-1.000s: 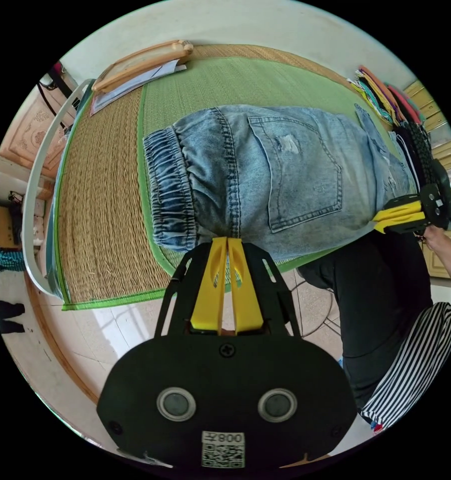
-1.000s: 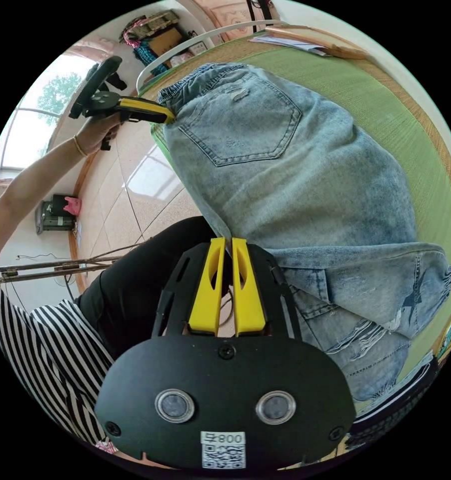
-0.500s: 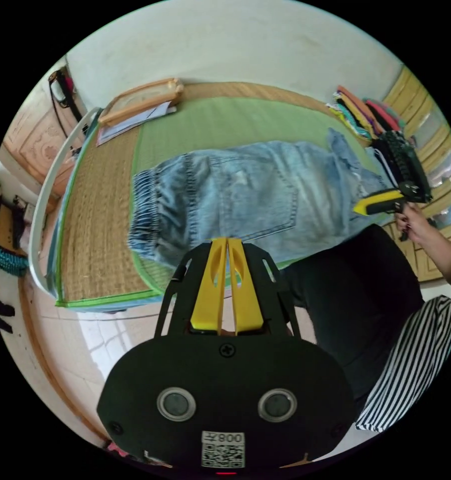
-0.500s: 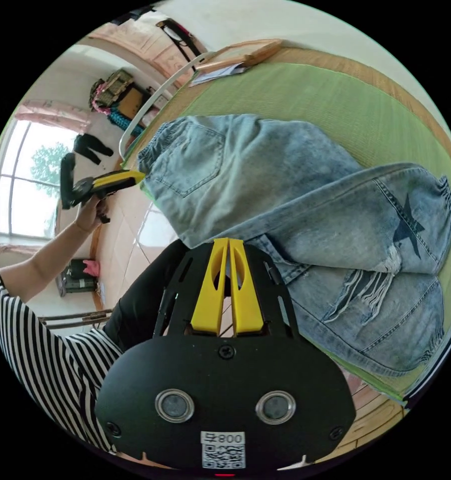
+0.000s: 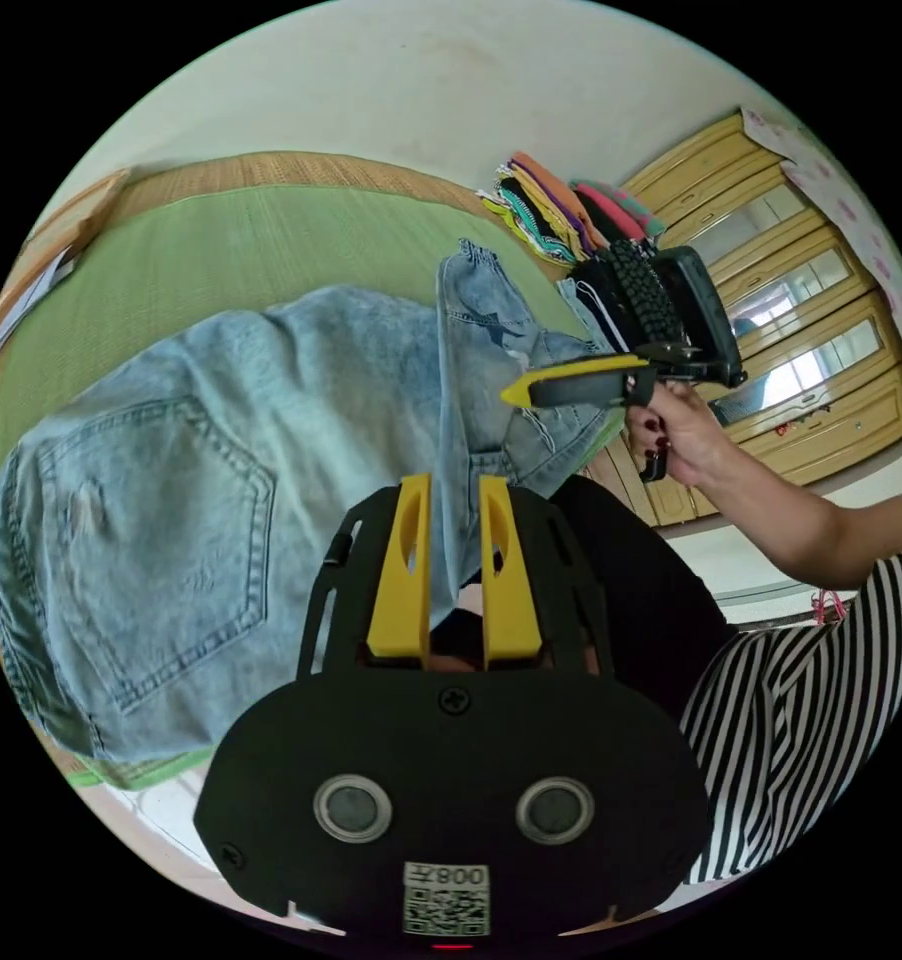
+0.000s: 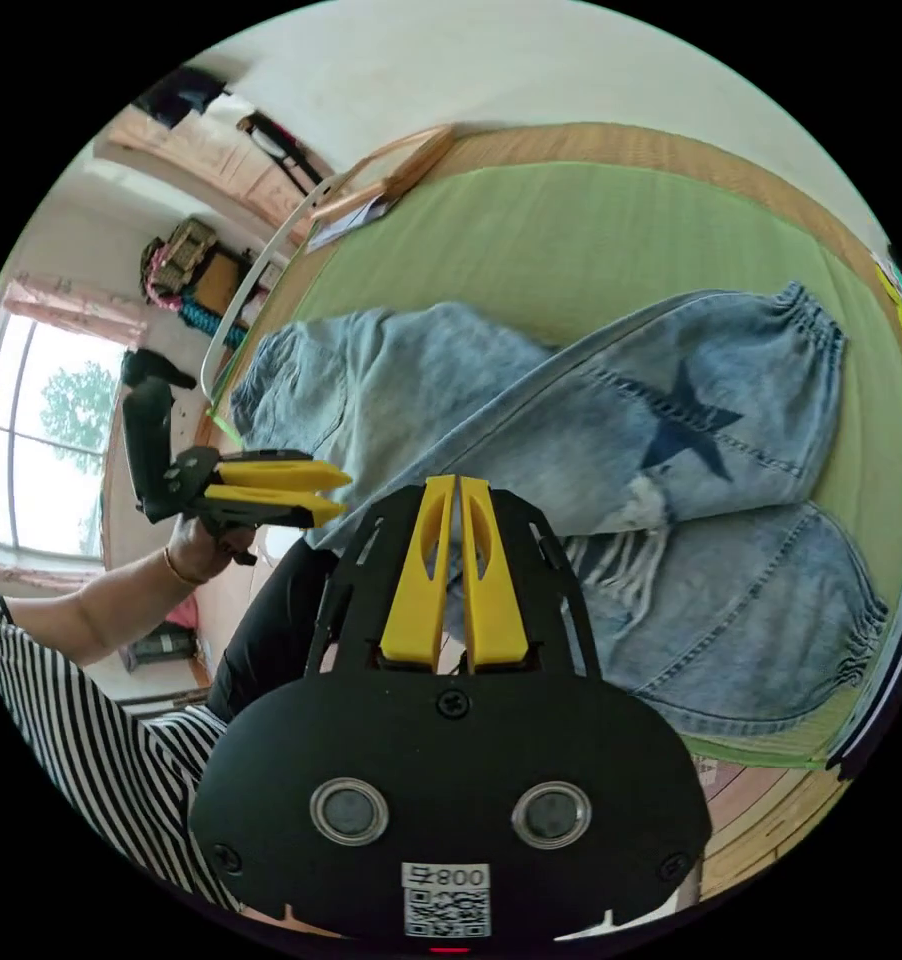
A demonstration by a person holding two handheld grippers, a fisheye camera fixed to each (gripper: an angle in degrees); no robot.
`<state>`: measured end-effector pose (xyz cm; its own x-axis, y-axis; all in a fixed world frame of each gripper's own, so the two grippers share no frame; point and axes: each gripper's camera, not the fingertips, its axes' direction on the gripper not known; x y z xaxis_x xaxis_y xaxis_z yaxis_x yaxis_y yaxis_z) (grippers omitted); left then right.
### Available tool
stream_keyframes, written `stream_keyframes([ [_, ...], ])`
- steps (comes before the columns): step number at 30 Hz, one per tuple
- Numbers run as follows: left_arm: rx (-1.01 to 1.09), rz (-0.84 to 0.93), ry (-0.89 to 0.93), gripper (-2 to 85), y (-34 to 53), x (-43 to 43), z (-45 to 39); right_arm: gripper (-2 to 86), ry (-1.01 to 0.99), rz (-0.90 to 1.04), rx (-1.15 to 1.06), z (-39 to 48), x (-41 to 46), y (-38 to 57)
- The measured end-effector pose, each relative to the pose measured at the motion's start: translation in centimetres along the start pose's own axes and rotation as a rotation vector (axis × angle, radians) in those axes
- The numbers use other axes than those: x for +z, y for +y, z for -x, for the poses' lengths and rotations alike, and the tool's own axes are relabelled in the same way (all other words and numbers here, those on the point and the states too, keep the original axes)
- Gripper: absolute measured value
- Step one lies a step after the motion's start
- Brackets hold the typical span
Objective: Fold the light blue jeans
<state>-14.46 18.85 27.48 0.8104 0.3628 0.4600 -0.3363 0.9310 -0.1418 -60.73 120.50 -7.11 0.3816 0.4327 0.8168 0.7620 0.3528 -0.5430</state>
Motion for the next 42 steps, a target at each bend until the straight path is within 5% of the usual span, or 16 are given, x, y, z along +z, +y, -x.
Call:
stream_keyframes([
  [13, 0.009, 0.116, -0.001, 7.8, -9.7, 4.4, -3.1, 7.6, 0.167, 0.013, 0.296, -15.4, 1.9, -14.2],
  [23, 0.08, 0.13, 0.034, 4.8, -13.6, 5.3, -7.9, 5.2, 0.236, 0.108, 0.399, -19.5, 6.6, -16.1],
  [33, 0.091, 0.121, 0.036, 1.3, -16.8, 5.1, -13.4, 1.1, 0.241, 0.14, 0.319, -20.7, 7.0, -14.1],
  [42, 0.278, 0.082, 0.038, 0.9, -19.5, 3.1, -21.9, 0.5, -0.007, -0.247, 0.231, -22.4, -9.7, 1.1],
])
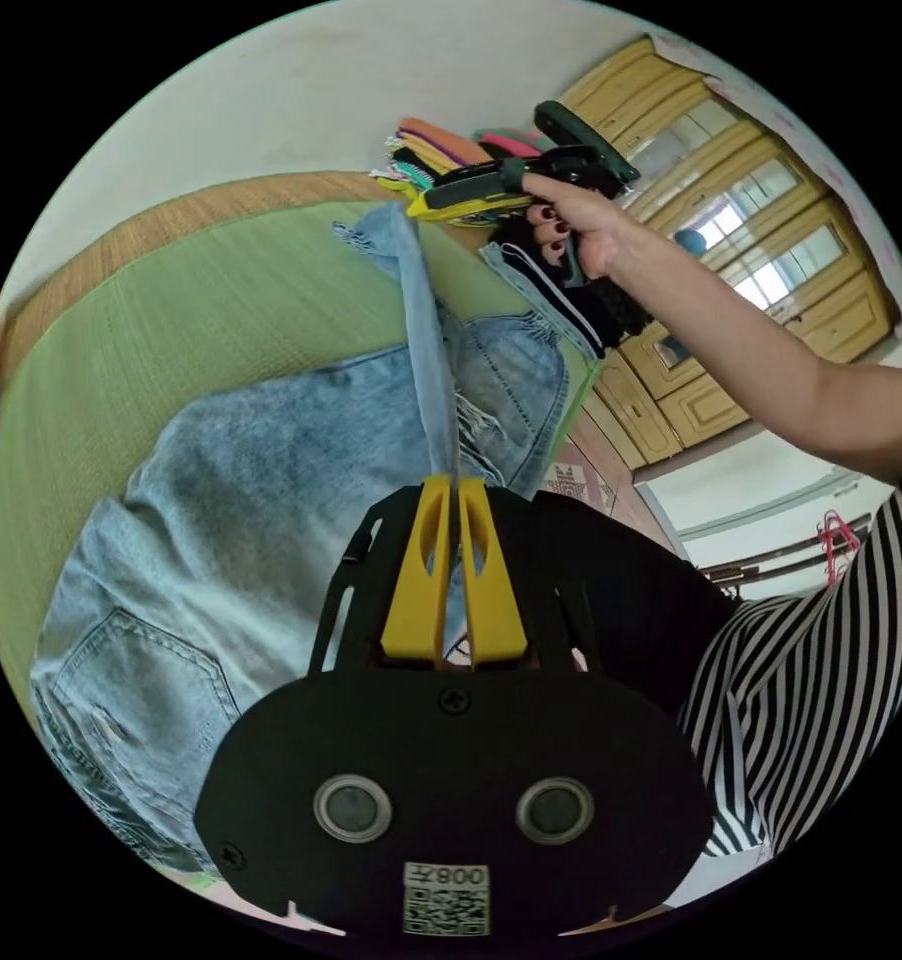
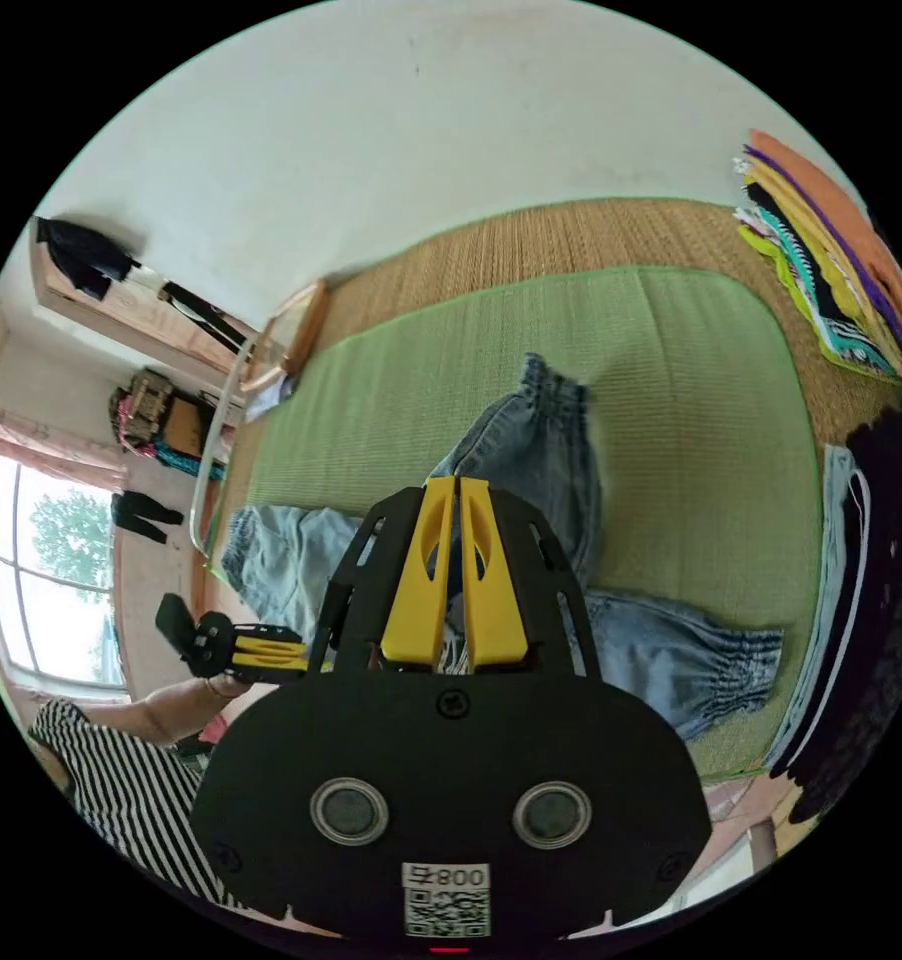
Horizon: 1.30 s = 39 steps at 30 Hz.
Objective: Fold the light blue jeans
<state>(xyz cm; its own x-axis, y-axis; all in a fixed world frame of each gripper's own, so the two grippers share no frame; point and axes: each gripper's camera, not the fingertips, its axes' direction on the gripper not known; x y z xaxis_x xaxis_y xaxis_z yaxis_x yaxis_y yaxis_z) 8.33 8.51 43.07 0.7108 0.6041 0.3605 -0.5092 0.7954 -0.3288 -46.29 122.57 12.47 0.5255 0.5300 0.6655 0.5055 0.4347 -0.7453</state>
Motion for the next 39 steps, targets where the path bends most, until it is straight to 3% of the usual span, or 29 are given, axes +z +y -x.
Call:
stream_keyframes([
  [6, 0.147, 0.115, -0.067, 0.9, -3.2, 1.6, -5.6, 0.5, -0.109, -0.127, 0.119, -6.7, -8.1, 14.8],
  [13, 0.176, 0.299, -0.132, 1.6, -6.6, 5.8, -9.5, 0.6, -0.14, -0.092, 0.32, -14.3, -5.8, 27.6],
  [21, 0.051, 0.303, 0.01, 4.3, -10.6, 5.4, -10.0, 0.6, -0.24, -0.093, 0.424, -19.2, -2.5, 32.5],
  [31, -0.07, 0.109, 0.196, 8.2, -18.6, 2.8, -10.8, 0.8, -0.4, -0.143, 0.441, -19.3, -1.8, 35.0],
  [39, -0.148, 0.221, 0.208, 5.5, -27.0, 7.4, -9.9, 1.3, -0.404, -0.141, 0.406, -15.4, -3.3, 35.7],
])
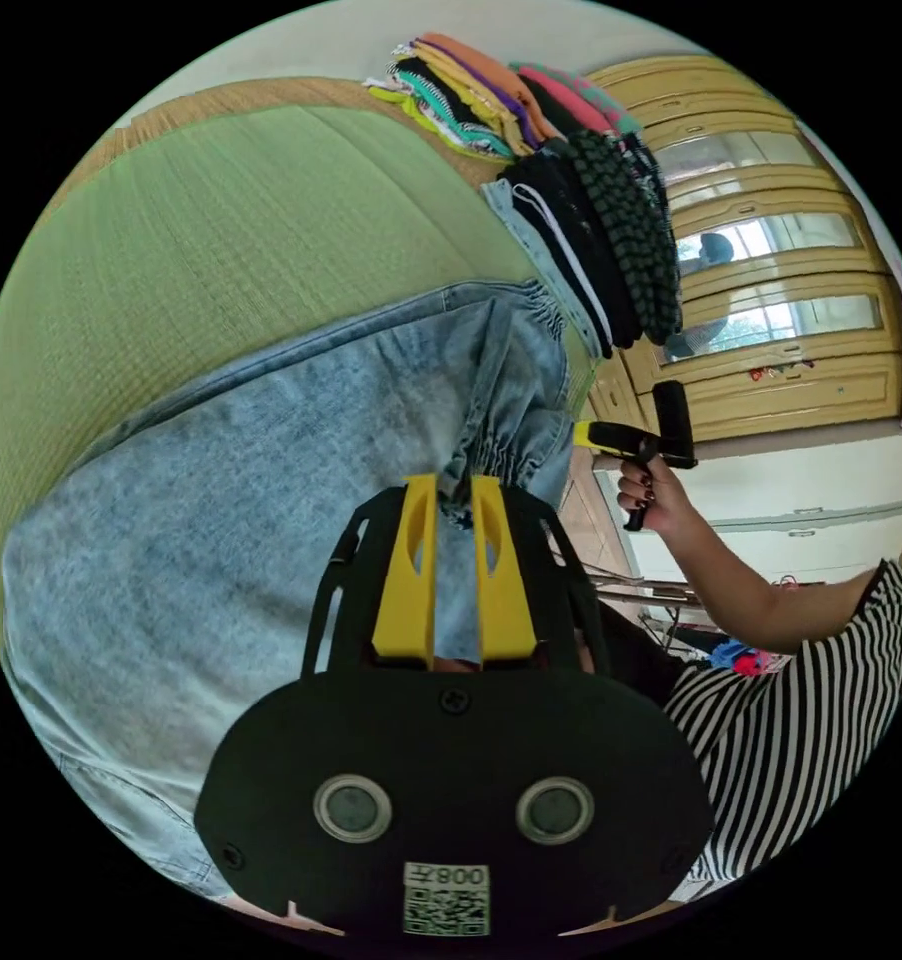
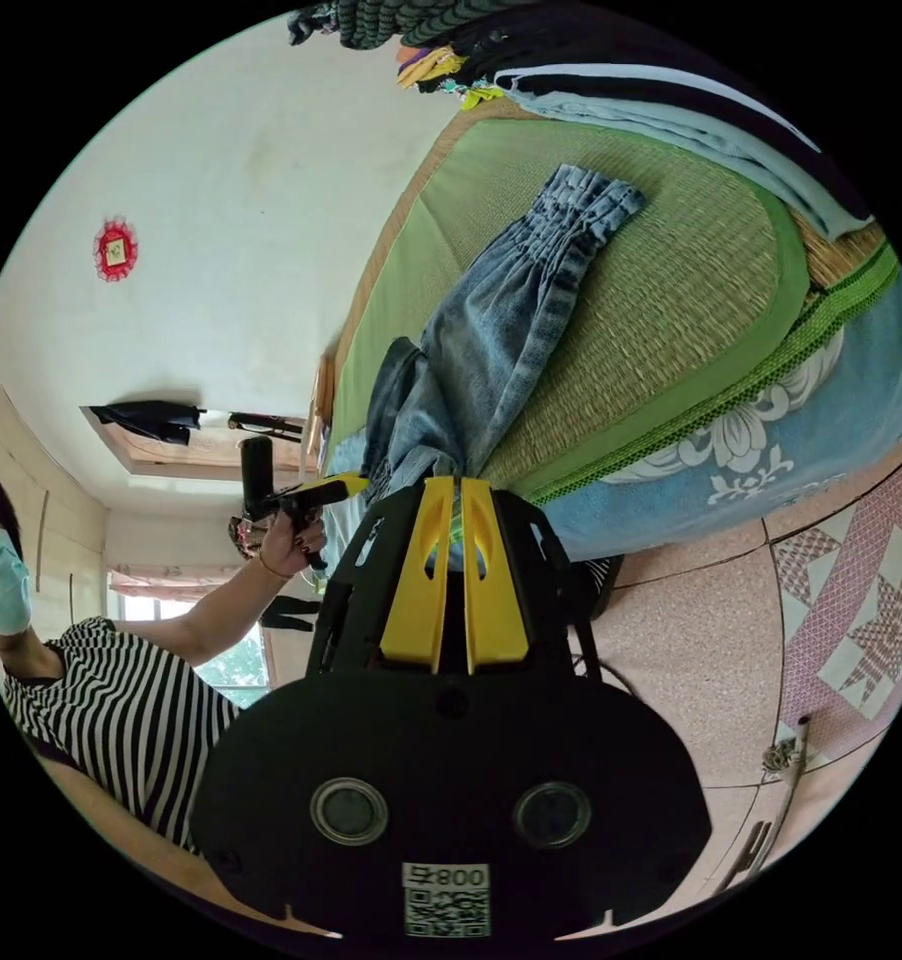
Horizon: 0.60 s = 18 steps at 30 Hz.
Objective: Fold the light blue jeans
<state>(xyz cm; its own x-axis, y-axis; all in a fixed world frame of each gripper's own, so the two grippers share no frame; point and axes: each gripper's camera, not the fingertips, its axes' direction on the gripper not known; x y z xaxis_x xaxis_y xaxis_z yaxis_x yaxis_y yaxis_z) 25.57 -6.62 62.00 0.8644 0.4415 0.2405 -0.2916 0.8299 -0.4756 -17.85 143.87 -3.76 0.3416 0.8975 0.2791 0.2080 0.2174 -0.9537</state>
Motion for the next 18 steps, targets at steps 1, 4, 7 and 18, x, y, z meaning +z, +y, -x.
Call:
stream_keyframes([
  [1, -0.012, 0.015, 0.004, 4.7, -0.7, 0.2, -0.1, 1.7, 0.028, -0.014, -0.007, 0.9, -0.5, 0.6],
  [4, -0.023, -0.01, 0.067, 3.8, -1.7, -0.6, -0.7, 3.9, 0.112, -0.022, -0.138, 5.7, -1.5, 2.3],
  [7, -0.04, -0.069, 0.183, 3.3, -2.7, -1.9, -1.4, 7.1, 0.314, 0.023, -0.402, 14.5, 0.7, 4.2],
  [18, -0.102, -0.158, 0.443, 2.9, -8.7, -3.7, -5.1, 11.2, 0.807, 0.11, -0.914, 28.0, 15.3, 11.6],
])
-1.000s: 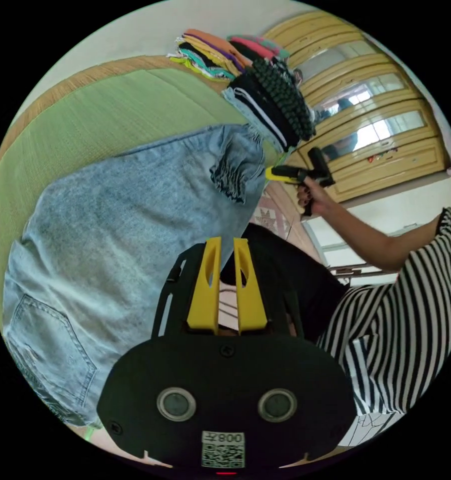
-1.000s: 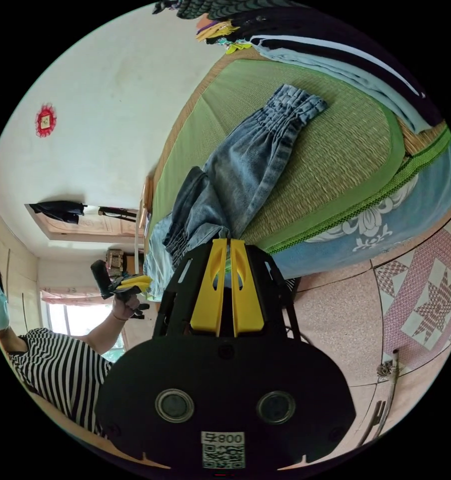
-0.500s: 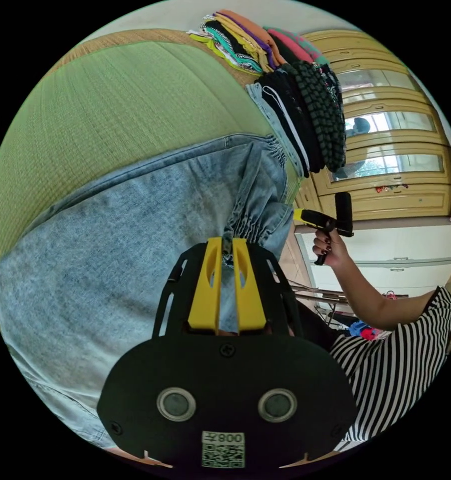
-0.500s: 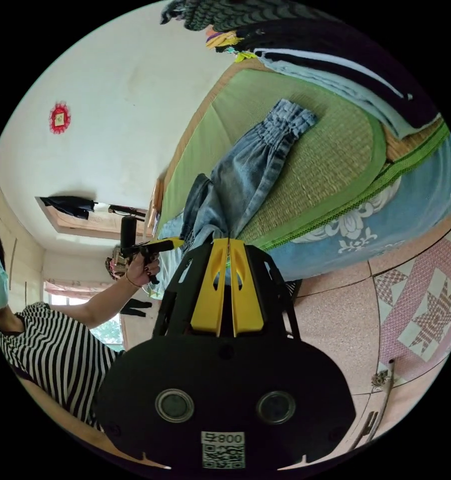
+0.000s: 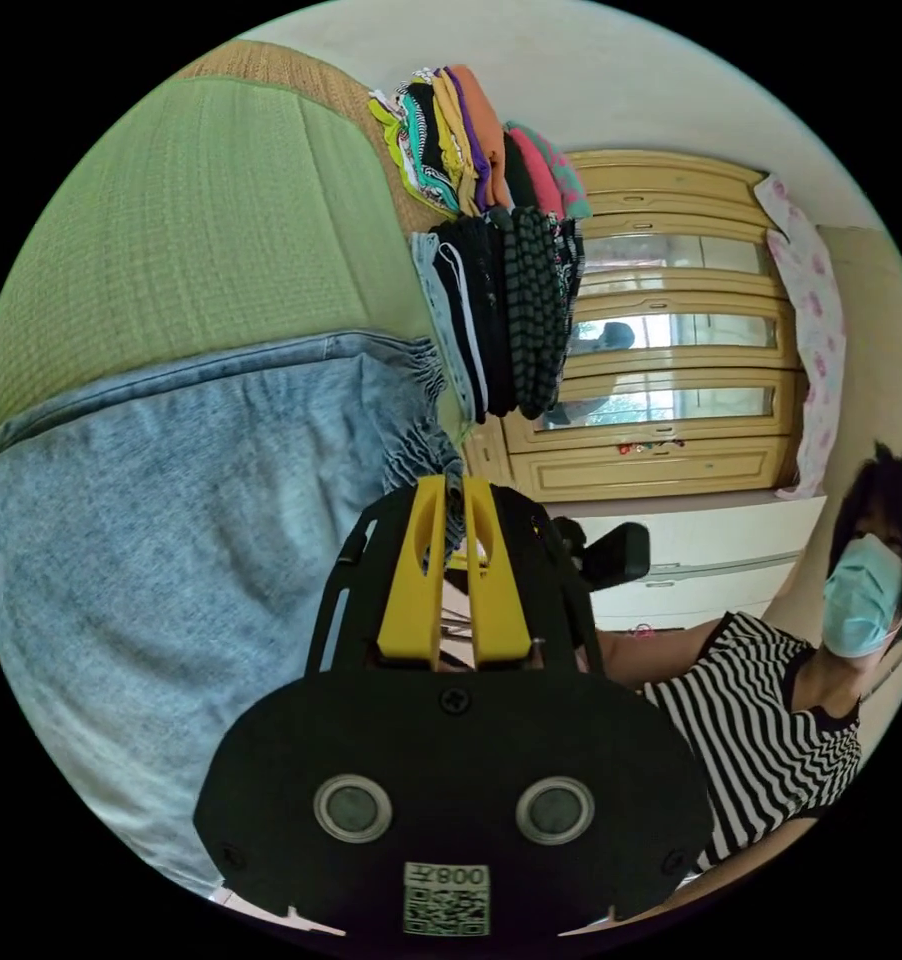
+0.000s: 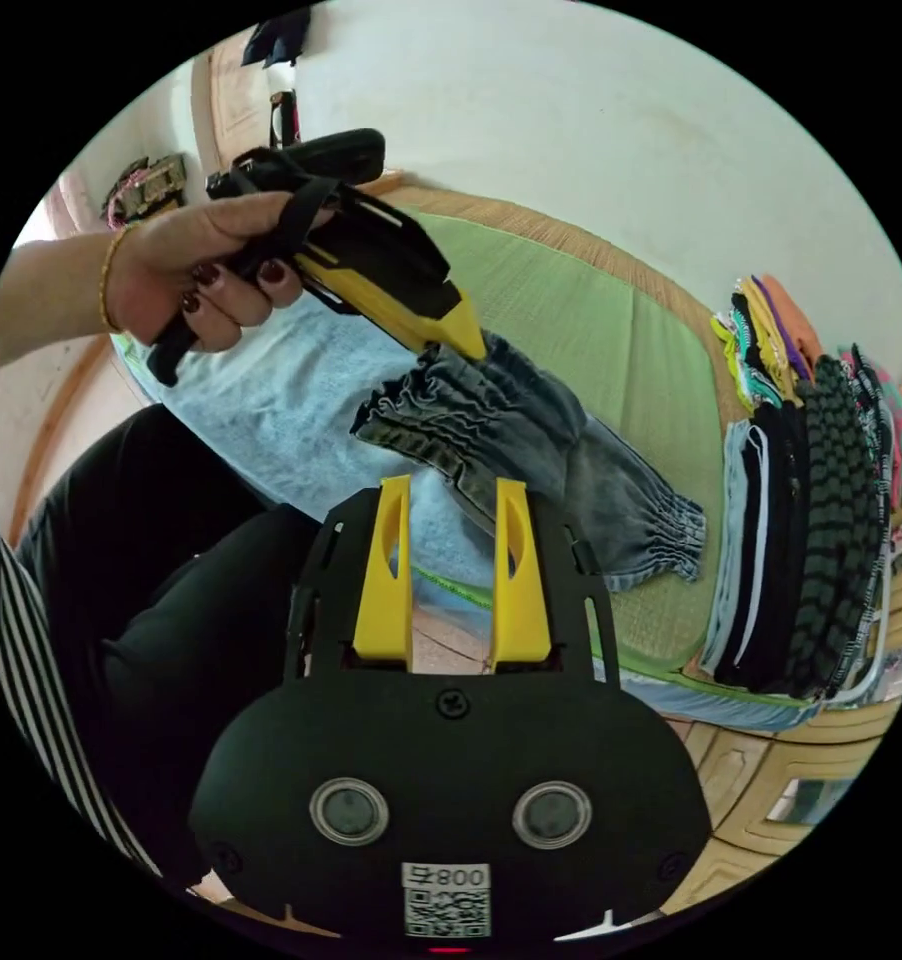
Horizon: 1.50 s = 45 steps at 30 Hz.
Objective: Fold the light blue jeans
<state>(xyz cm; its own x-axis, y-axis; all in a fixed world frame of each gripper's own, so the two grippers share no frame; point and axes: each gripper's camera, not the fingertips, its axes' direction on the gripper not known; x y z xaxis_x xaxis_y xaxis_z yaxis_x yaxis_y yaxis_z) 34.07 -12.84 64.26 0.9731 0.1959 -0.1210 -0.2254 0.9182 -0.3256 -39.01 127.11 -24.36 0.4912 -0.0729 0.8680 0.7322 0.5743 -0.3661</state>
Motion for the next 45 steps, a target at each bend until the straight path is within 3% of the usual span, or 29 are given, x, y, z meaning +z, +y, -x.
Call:
stream_keyframes([
  [5, -0.03, -0.031, 0.091, 3.0, -2.1, 1.0, -1.6, 6.2, 0.084, -0.05, 0.11, 0.4, -1.5, 0.6],
  [11, 0.007, -0.083, 0.166, 2.9, -5.8, 2.4, -4.6, 2.8, -0.001, -0.174, 0.327, -5.6, -5.6, 4.7],
  [15, 0.072, -0.086, 0.164, 2.8, -9.8, 4.2, -7.6, 2.2, -0.171, -0.305, 0.534, -13.1, -7.0, 9.7],
  [22, 0.123, -0.022, 0.04, 2.9, -16.9, 9.3, -11.1, 1.6, -0.503, -0.435, 0.873, -24.8, -1.4, 18.3],
  [37, 0.106, 0.173, -0.241, 5.2, -23.8, 18.6, -11.0, 1.3, -0.609, -0.3, 1.064, -32.2, 9.8, 25.5],
  [45, 0.165, 0.181, -0.219, 6.7, -24.0, 18.7, -11.9, 1.2, -0.696, -0.362, 1.125, -34.1, 12.2, 28.1],
])
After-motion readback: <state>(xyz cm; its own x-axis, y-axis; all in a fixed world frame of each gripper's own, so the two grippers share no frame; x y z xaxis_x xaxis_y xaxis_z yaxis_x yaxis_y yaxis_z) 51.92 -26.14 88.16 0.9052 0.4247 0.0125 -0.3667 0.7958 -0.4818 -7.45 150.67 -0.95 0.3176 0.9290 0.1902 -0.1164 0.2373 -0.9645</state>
